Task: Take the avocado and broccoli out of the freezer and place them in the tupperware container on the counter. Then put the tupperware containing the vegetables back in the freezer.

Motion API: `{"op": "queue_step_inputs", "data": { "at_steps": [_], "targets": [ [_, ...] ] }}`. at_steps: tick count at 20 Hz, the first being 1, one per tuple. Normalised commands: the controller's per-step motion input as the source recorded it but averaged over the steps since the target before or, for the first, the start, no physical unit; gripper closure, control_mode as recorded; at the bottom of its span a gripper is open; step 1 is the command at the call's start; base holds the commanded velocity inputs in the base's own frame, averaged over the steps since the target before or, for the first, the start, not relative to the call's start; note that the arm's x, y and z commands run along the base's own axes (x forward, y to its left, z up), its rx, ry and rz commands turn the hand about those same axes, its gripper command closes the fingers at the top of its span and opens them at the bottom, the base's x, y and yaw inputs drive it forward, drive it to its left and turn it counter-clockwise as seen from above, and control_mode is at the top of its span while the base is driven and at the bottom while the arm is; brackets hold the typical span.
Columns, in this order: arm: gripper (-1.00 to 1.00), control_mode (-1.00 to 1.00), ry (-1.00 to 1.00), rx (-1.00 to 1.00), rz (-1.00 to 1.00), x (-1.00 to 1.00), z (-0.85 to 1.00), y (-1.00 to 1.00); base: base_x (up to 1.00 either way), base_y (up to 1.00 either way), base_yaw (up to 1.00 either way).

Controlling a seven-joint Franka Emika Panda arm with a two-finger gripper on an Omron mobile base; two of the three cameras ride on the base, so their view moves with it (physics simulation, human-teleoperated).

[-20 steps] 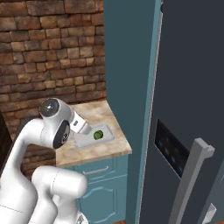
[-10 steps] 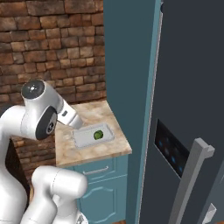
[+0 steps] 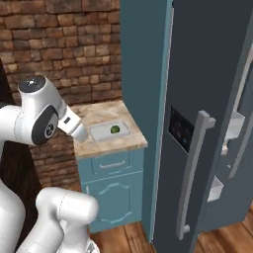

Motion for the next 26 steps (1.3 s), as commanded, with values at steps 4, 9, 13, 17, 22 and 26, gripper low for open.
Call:
{"op": "queue_step_inputs", "data": {
  "at_steps": [4,9,13,17,22,26],
  "targets": [
    [-1.00,1.00,0.00,0.00,0.00,0.00,0.00,0.00,-1.00,-0.74,-0.07],
    [-1.00,1.00,0.00,0.00,0.00,0.00,0.00,0.00,-0.96,-1.00,0.01],
    [-1.00,1.00,0.00,0.00,0.00,0.00,0.00,0.00,-0.25,-1.00,0.19],
    [-1.00,1.00,0.00,0.00,0.00,0.00,0.00,0.00,0.00,-1.00,0.32],
    [-1.00,1.00,0.00,0.00,0.00,0.00,0.00,0.00,0.05,-1.00,0.34],
    [-1.00,1.00,0.00,0.00,0.00,0.00,0.00,0.00,0.06,-1.00,0.34]
  ]
}}
